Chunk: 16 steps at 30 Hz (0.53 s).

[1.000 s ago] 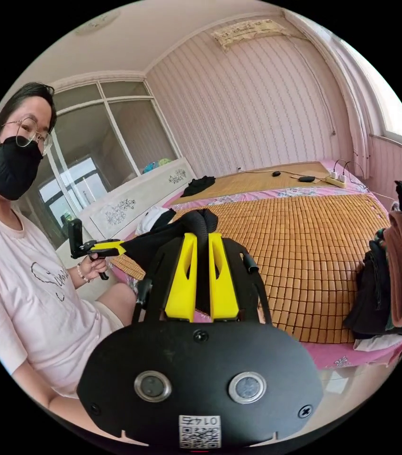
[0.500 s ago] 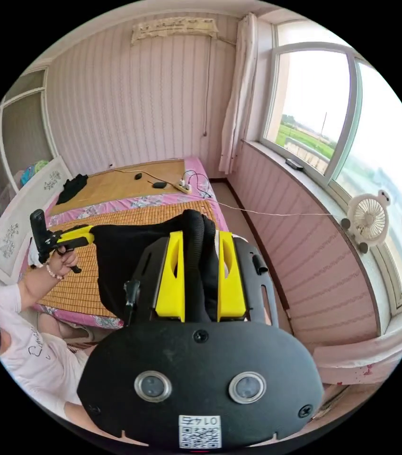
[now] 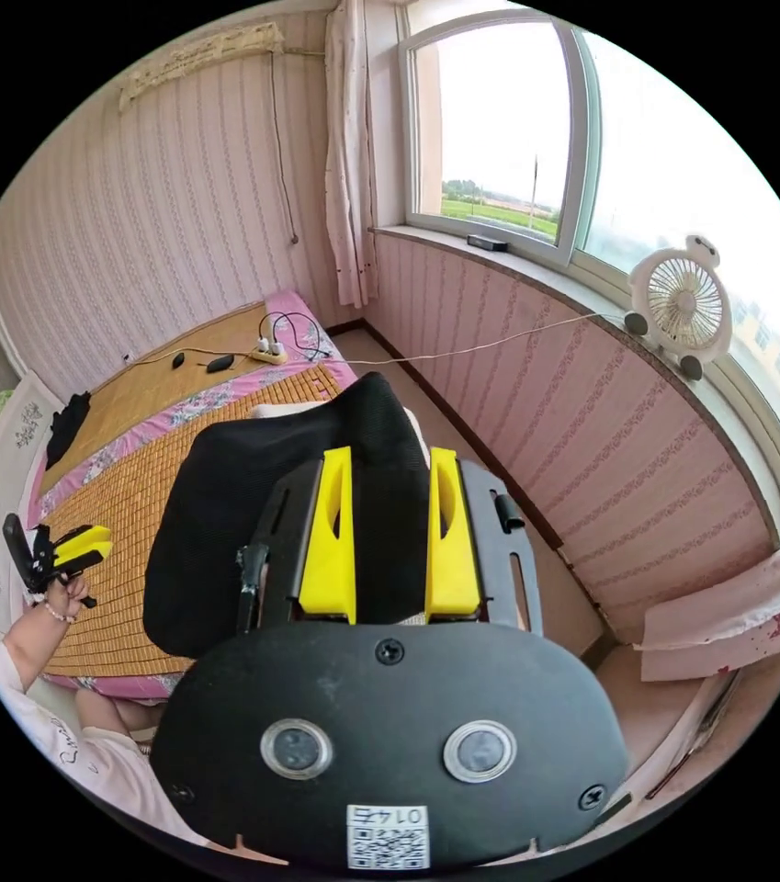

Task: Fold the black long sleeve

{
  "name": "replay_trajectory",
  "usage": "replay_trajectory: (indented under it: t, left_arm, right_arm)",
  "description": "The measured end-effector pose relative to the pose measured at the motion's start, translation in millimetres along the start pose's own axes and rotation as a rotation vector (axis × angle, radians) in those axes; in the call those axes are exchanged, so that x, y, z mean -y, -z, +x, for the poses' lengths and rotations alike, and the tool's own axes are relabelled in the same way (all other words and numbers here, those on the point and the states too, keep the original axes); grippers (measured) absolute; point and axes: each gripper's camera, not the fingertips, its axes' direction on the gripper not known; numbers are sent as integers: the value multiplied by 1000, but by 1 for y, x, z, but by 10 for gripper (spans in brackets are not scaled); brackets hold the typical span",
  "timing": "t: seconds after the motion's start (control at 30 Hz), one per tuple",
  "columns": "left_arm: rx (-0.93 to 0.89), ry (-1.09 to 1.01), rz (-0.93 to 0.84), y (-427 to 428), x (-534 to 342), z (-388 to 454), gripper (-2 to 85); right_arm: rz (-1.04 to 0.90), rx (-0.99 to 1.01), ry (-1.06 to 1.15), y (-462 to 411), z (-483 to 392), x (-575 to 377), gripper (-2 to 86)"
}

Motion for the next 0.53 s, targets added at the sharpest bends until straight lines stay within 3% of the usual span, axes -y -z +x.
replay_trajectory:
  t: [0.17, 0.27, 0.4, 0.53]
  left_arm:
    - [223, 183, -93, 118, -138, -22, 57]
    - [371, 396, -137, 189, -212, -35, 52]
    - [464, 657, -93, 275, -282, -44, 52]
    - [611, 860, 40, 361, -340, -49, 51]
  right_arm:
    - [78, 80, 203, 27, -88, -58, 129]
    - [89, 277, 333, 21, -165, -117, 123]
    - [-115, 556, 419, -45, -283, -202, 106]
    - [-238, 681, 625, -105, -431, -273, 108]
